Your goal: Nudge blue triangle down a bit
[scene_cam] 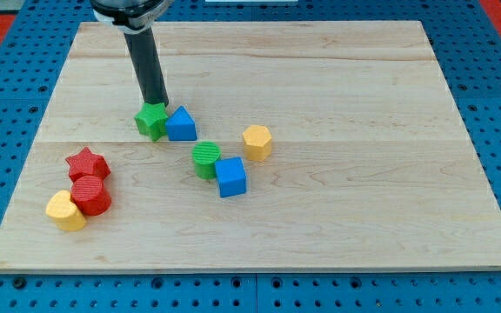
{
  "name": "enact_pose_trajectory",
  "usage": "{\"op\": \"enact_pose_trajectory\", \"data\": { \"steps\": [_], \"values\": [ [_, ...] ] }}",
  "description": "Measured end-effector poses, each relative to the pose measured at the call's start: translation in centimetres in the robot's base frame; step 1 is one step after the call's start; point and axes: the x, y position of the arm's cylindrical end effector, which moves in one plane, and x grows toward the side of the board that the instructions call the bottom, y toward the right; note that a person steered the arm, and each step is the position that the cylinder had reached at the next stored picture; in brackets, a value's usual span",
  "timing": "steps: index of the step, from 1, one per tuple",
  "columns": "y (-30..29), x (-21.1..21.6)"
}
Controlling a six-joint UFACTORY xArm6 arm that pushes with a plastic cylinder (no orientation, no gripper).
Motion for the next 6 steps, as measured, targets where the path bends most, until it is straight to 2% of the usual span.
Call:
{"op": "enact_pose_trajectory", "data": {
  "steps": [3,4,5,6],
  "values": [
    [0.0,7.6],
    [0.0,8.0],
    [-1.1,3.7],
    [-4.0,2.6]
  ]
}}
